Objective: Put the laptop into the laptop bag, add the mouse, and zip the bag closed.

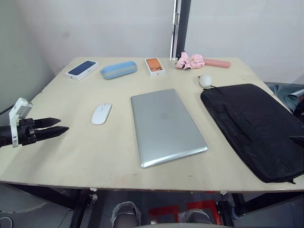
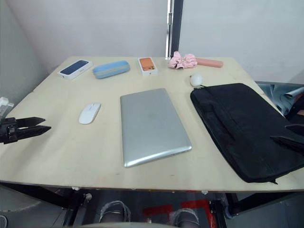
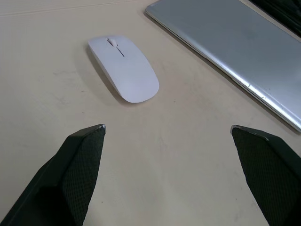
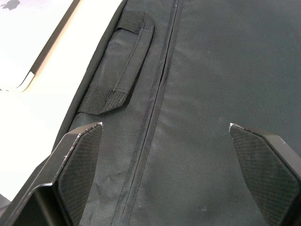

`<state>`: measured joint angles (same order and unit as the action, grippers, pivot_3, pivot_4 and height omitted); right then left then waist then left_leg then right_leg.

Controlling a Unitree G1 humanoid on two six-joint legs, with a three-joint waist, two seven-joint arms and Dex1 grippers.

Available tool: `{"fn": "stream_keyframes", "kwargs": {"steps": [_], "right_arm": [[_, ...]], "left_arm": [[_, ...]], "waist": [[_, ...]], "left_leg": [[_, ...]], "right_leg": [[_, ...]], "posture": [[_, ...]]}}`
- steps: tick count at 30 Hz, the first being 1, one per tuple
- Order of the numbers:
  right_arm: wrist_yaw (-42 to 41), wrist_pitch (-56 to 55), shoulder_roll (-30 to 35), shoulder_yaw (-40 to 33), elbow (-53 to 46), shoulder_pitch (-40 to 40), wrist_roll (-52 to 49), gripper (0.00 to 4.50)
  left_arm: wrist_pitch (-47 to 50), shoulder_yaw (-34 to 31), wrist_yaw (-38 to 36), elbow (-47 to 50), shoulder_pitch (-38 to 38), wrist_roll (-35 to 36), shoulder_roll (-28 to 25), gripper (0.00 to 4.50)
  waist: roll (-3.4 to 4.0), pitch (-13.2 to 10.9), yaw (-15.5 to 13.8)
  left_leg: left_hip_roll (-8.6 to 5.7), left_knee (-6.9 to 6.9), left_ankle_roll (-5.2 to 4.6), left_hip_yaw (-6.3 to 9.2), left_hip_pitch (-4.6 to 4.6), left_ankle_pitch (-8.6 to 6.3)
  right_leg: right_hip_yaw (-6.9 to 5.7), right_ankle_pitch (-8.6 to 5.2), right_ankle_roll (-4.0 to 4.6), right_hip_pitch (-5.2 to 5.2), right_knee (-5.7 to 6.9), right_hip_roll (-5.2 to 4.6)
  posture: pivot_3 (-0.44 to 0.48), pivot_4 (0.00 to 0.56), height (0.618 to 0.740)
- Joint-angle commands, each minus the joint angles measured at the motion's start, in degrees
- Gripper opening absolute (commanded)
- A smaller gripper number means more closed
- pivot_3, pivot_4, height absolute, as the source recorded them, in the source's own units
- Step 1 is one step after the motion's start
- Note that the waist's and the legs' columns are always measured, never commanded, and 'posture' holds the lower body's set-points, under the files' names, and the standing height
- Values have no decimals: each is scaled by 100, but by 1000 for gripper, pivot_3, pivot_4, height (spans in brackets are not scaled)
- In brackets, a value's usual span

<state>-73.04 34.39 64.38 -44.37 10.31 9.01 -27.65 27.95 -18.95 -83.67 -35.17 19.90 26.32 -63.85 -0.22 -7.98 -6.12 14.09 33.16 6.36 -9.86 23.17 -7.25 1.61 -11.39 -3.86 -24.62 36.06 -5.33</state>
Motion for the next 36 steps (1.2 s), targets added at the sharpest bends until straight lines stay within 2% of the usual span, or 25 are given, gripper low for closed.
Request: {"fn": "stream_keyframes", "kwargs": {"steps": [1, 12, 18, 23, 28, 31, 32, 36], "right_arm": [[38, -62, 27, -43, -100, -102, -76, 4500], [194, 124, -54, -99, -483, -121, -176, 4500], [387, 198, -182, -105, -782, -97, -236, 4500], [571, 413, -312, -144, -1238, -37, -355, 4500], [905, 893, -428, -89, -2016, -178, -743, 4500], [1141, 1028, -525, 119, -2465, -283, -887, 3660], [1240, 1076, -547, 197, -2551, -348, -918, 3254], [1660, 1300, -637, 591, -2896, -683, -1085, 1962]], "left_arm": [[101, -102, 63, 230, 59, 82, -26, 4472], [104, 137, 49, 424, 247, 72, 161, 4472], [435, 173, 185, 1014, 213, 256, 454, 4472], [1364, 232, 346, 1914, 98, 740, 746, 4472], [3136, 519, 798, 2185, 439, 1311, 952, 4472], [3880, 759, 1031, 2083, 648, 1458, 1151, 4500], [4046, 780, 1113, 1999, 742, 1495, 1238, 4500], [4799, 650, 1590, 1242, 1435, 1657, 1771, 4500]], "waist": [[0, 0, 2], [0, 0, -1], [0, 0, -7], [0, 0, -3], [2, 0, 5], [3, 1, 4], [3, 1, 3], [3, 1, -19]], "left_leg": [[0, 0, 0, 0, 0, 0], [0, 0, 0, 0, 1, 0], [0, 1, 0, 0, 0, 0], [0, 1, -1, 0, 1, 0], [0, 1, -1, 0, -1, 1], [-2, 4, -1, -1, -1, 1], [-2, 4, -1, 0, -1, 1], [-2, 7, -1, 2, 0, 2]], "right_leg": [[0, 0, 0, 0, 0, 0], [0, 0, 0, 0, -1, 1], [0, 0, 0, 1, 0, 0], [0, 1, 1, 1, 0, 0], [1, 1, 1, 0, 6, 1], [3, 1, 1, 0, 9, 0], [2, 1, 1, 0, 9, 1], [1, 1, 1, 2, 10, 1]], "posture": [[0, 150, 740], [0, 150, 740], [0, 150, 740], [0, 150, 740], [0, 150, 740], [0, 150, 740], [0, 150, 740], [0, 150, 740]]}}
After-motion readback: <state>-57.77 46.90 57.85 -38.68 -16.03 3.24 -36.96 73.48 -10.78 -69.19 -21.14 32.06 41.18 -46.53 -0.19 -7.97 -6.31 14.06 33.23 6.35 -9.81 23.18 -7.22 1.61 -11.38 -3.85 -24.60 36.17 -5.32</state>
